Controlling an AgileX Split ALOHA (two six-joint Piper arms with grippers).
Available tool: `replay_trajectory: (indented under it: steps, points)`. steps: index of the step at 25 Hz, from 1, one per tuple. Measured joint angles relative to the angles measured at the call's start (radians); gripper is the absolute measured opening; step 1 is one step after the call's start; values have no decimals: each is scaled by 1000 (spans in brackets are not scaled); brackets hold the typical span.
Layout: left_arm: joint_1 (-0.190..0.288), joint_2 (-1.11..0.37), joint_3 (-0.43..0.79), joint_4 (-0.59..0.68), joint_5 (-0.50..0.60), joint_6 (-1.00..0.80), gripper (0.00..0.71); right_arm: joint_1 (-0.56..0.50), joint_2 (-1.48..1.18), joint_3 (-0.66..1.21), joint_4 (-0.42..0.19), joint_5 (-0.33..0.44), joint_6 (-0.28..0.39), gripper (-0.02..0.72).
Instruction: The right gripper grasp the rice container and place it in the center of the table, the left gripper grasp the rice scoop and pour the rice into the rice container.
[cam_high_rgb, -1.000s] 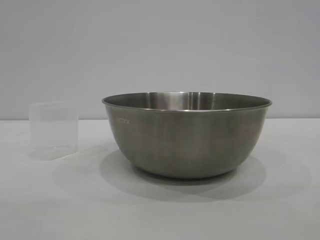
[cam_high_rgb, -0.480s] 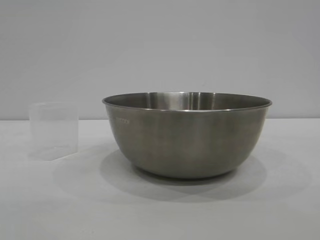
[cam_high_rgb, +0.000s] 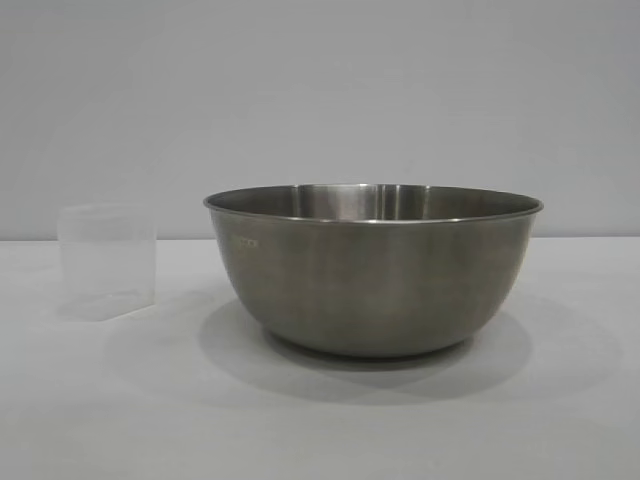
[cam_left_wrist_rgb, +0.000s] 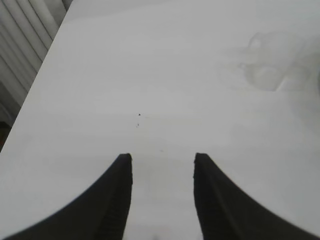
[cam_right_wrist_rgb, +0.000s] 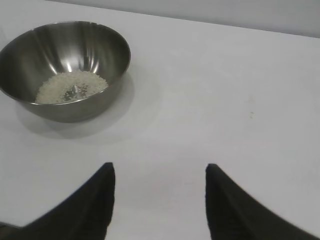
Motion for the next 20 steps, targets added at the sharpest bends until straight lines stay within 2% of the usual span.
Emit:
replay_trajectory:
  steps: [6,20]
  points:
    - [-56,0,0,0,0,0,267,0,0,0,0,0,0,376]
    - [-59,0,0,0,0,0,267,0,0,0,0,0,0,376]
